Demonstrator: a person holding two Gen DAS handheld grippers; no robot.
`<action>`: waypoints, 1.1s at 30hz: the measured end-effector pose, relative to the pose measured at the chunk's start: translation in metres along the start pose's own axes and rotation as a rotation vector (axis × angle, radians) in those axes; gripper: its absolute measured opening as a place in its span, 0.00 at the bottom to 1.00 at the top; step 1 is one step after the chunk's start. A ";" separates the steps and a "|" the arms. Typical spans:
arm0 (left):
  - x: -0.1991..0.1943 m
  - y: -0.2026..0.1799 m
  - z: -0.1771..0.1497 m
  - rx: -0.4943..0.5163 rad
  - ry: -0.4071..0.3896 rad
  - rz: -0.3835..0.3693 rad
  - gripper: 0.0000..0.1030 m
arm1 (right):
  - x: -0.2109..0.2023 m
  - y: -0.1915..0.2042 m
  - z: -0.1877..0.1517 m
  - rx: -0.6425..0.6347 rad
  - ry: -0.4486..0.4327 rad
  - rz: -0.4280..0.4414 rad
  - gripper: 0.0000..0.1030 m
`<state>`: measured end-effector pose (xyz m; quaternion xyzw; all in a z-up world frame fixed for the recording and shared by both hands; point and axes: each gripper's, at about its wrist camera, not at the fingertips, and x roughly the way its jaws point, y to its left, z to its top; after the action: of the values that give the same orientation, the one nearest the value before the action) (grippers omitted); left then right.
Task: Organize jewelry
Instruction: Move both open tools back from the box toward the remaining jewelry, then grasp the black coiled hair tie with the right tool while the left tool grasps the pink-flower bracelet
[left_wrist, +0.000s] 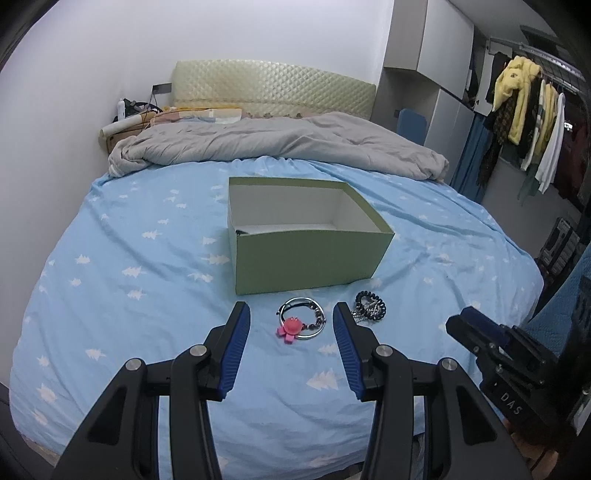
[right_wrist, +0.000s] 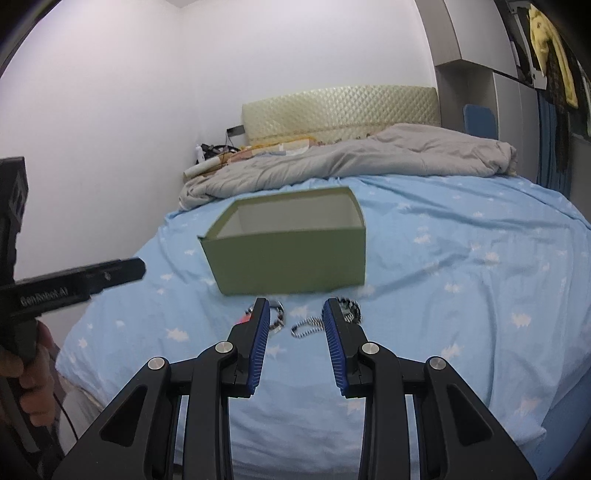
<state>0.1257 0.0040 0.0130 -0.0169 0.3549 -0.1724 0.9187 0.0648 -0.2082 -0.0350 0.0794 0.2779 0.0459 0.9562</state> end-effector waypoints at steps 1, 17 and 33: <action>0.002 0.001 -0.003 -0.005 0.003 -0.001 0.46 | 0.001 -0.002 -0.004 -0.002 0.007 -0.002 0.28; 0.075 0.031 -0.027 -0.067 0.060 -0.009 0.44 | 0.049 -0.023 -0.032 0.027 0.059 0.012 0.28; 0.162 0.026 -0.041 -0.027 0.154 -0.114 0.43 | 0.124 -0.052 -0.027 0.047 0.125 -0.013 0.31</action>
<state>0.2188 -0.0214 -0.1263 -0.0364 0.4252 -0.2204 0.8771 0.1568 -0.2392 -0.1315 0.0970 0.3387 0.0382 0.9351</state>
